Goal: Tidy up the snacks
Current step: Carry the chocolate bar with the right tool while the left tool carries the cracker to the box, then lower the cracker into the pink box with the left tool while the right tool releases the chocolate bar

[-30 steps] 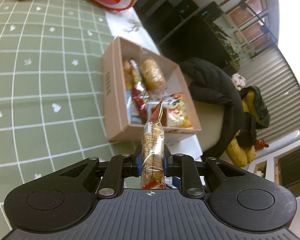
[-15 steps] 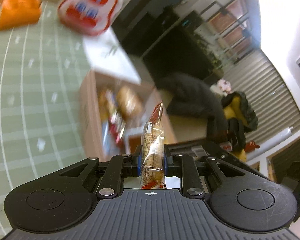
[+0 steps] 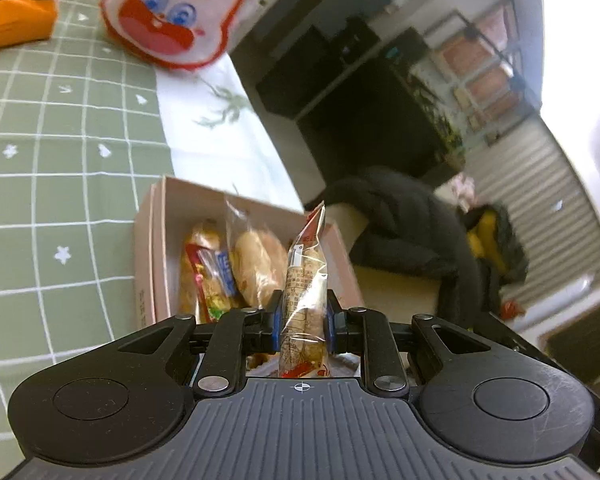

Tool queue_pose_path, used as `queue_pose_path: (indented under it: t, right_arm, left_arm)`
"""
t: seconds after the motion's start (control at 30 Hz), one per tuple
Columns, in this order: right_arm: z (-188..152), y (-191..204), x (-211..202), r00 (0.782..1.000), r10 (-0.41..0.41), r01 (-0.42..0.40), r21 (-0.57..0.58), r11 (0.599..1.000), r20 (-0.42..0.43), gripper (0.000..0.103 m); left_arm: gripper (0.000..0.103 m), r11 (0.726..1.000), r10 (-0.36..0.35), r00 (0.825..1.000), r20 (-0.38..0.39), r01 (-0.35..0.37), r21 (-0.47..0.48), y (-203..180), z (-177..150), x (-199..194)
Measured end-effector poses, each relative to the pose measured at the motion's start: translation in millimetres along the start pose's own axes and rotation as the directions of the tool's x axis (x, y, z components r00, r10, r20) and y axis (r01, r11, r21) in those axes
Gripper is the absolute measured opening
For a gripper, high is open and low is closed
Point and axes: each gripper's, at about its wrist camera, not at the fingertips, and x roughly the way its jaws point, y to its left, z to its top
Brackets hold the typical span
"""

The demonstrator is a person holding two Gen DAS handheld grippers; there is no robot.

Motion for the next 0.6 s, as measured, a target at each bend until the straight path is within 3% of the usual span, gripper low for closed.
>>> queue_pose_path:
  t: [0.03,0.1,0.17,0.23,0.3,0.37,0.43,0.47,0.53,0.6]
  right_arm:
    - [-7,-3,3,1.0,-0.022,0.022,-0.007,1.0,-0.021,0.018]
    - [-21,-10,9,0.996,-0.058,0.056,-0.019,0.998,-0.071,0.02]
    - [-32,-16,13,0.991,-0.076,0.077,0.005,0.997,-0.106,0.03]
    - [-44,-23,11,0.989,-0.1,0.106,0.049,0.993,-0.113,0.053]
    - [-55,-33,10,0.985,-0.122,0.135,0.104,0.985,-0.12,0.06]
    - [-65,-44,14,0.981,-0.124,0.149,0.168,0.974,-0.151,0.06]
    - [-76,-57,25,0.974,-0.087,0.142,0.261,0.955,-0.211,0.057]
    - [-81,-61,30,0.971,-0.045,0.118,0.304,0.945,-0.235,0.052]
    - [-85,-66,33,0.974,0.027,0.06,0.37,0.927,-0.226,0.032]
    - [-80,-61,32,0.979,0.002,0.07,0.347,0.935,-0.203,0.024]
  left_arm:
    - [0.028,0.999,0.03,1.0,-0.001,-0.03,0.043,-2,-1,5]
    - [0.043,0.986,0.104,0.994,0.034,-0.107,0.13,-5,-3,8]
    - [0.045,0.972,0.152,0.984,0.091,-0.165,0.166,-7,-4,1]
    - [0.044,0.975,0.158,0.98,0.119,-0.174,0.137,-2,-2,-9]
    - [0.044,0.979,0.151,0.977,0.153,-0.169,0.113,1,-1,-21]
    - [0.044,0.982,0.136,0.976,0.169,-0.155,0.107,2,1,-30]
    - [0.044,0.984,0.127,0.983,0.136,-0.142,0.108,3,2,-31]
    - [0.043,0.983,0.133,0.984,0.121,-0.147,0.112,3,1,-31]
    - [0.041,0.976,0.16,0.982,0.103,-0.173,0.134,-1,-3,-31]
    - [0.039,0.966,0.185,0.977,0.101,-0.2,0.164,-6,-5,-25]
